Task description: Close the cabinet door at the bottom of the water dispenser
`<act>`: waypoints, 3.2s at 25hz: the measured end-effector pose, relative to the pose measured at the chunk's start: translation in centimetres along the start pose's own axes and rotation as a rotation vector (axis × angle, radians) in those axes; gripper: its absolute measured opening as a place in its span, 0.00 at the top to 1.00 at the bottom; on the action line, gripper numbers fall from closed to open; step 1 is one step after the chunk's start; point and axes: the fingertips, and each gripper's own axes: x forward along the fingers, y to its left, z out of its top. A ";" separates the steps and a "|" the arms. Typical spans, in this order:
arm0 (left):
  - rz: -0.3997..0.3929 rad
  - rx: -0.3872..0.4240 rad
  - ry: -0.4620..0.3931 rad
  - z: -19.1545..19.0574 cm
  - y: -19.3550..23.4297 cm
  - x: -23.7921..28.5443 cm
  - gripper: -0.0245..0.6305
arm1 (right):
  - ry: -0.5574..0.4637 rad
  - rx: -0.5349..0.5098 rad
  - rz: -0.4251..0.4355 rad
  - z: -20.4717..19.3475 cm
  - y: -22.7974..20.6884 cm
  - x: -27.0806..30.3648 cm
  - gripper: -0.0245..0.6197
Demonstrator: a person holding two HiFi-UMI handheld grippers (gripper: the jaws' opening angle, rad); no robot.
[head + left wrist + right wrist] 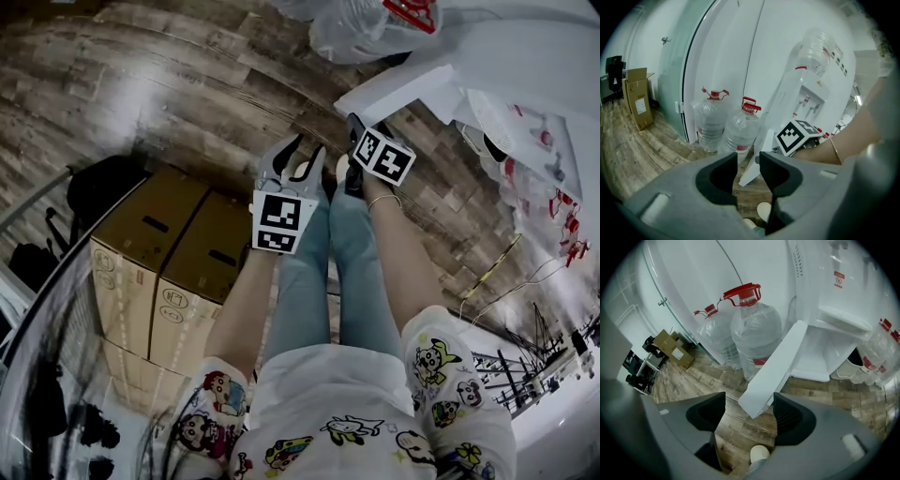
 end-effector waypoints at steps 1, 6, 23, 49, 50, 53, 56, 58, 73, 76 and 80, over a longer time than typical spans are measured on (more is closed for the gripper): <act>0.002 -0.007 0.000 -0.1 0.2 0.1 0.75 | 0.005 0.006 -0.010 -0.1 -0.1 0.2 0.46; 0.006 -0.012 0.000 -0.1 1.2 0.6 0.75 | 0.013 0.020 -0.065 -0.2 -0.6 1.0 0.50; -0.032 0.022 0.003 0.0 -0.8 2.5 0.75 | 0.092 -0.118 -0.094 -3.0 -5.2 -1.3 0.59; 0.004 -0.061 -0.011 -6.6 -18.4 7.7 0.75 | 0.112 -0.430 -0.021 -5.0 -24.3 -7.7 0.69; 0.004 -0.065 -0.012 -6.8 -18.9 8.0 0.75 | 0.110 -0.438 -0.020 -4.8 -25.0 -7.8 0.69; 0.018 -0.077 -0.017 -7.2 -20.0 8.5 0.75 | 0.089 -0.447 -0.017 -4.0 -26.5 -7.8 0.70; 0.037 -0.093 -0.020 -7.9 -20.8 8.8 0.75 | 0.074 -0.460 -0.011 -3.5 -27.9 -7.9 0.70; 0.045 -0.099 -0.017 -8.2 -21.3 9.1 0.75 | 0.067 -0.479 -0.006 -3.2 -28.7 -7.9 0.70; 0.022 -0.129 -0.044 -8.1 -24.4 10.3 0.75 | 0.016 -0.453 -0.100 0.5 -35.2 -7.9 0.66; 0.007 -0.124 -0.057 -7.4 -25.1 10.7 0.75 | -0.015 -0.392 -0.124 1.6 -36.5 -7.8 0.65; 0.002 -0.140 -0.074 -6.9 -25.6 11.0 0.75 | -0.029 -0.374 -0.152 2.7 -37.8 -7.6 0.64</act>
